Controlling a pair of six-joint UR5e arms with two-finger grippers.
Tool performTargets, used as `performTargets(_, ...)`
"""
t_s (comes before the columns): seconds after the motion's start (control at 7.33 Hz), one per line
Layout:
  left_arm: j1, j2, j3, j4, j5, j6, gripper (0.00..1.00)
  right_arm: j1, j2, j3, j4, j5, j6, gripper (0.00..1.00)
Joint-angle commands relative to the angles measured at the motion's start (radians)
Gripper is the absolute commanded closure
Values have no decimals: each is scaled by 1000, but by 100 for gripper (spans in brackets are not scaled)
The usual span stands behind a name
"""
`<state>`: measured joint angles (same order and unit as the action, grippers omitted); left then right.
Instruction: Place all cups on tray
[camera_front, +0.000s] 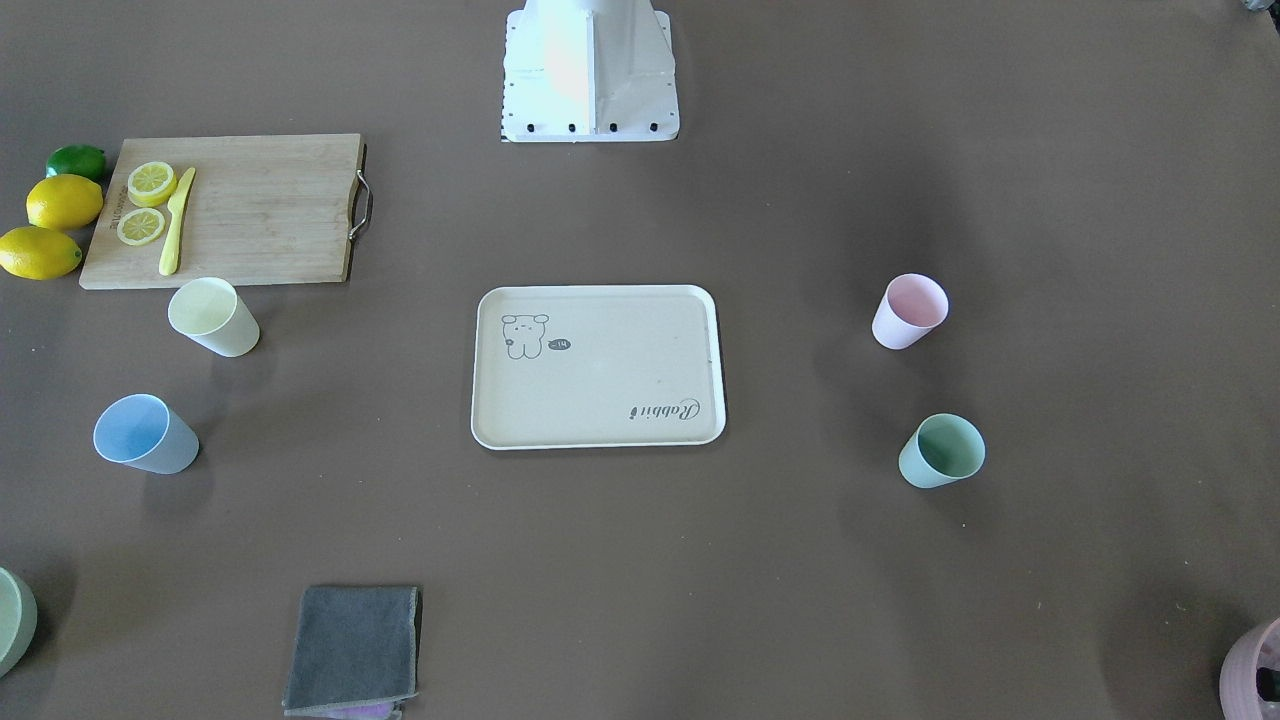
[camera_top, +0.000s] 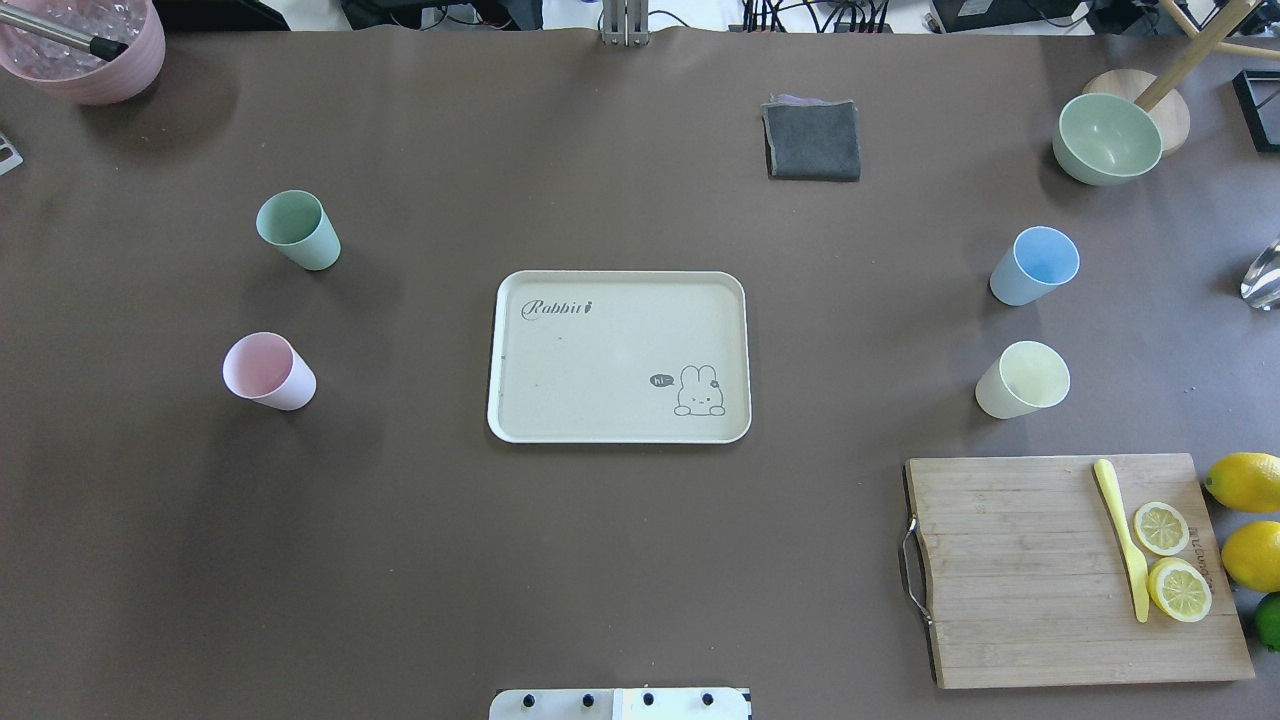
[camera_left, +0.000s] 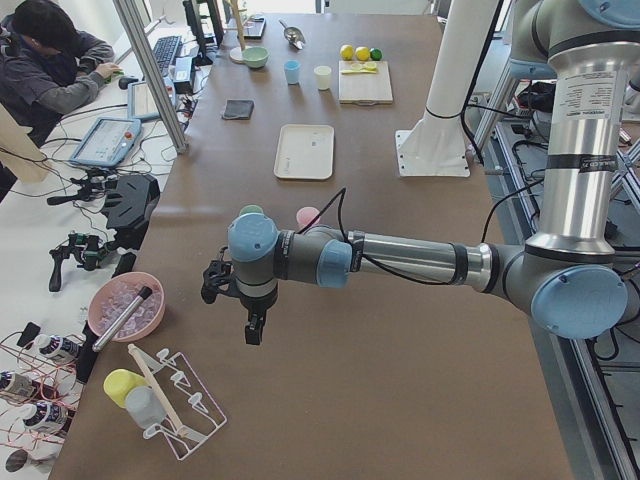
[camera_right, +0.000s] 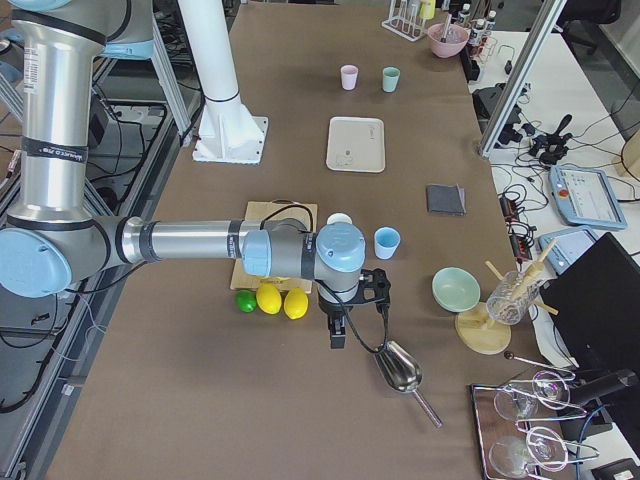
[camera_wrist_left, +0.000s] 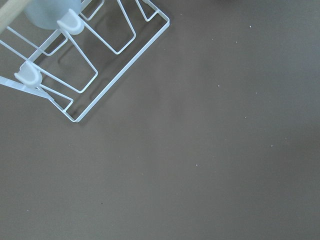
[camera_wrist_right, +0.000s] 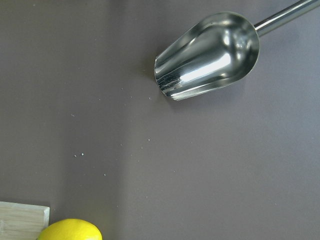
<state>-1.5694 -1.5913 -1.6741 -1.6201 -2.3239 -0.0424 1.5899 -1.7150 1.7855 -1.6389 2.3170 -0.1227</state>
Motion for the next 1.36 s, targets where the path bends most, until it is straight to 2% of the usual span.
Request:
performTargets(0.0,0,-9,-45,-9,4,1,2,5,3,29,1,-1,-2,0)
performTargets(0.27,0,-3,-45,-189,6,-8,2,24,18,41,1,-1,9,0)
performTargets(0.55,-1,-30,-50,-252,0,-4,2,28,52,144,2,-1,12,0)
performTargets(0.82,-1,-51,3,-462,35,-5,2,59,81,144,1,4,12,0)
performTargets(1.23,3,-98,50,-486,54,-27,2,73,69,130,17,4,17,0)
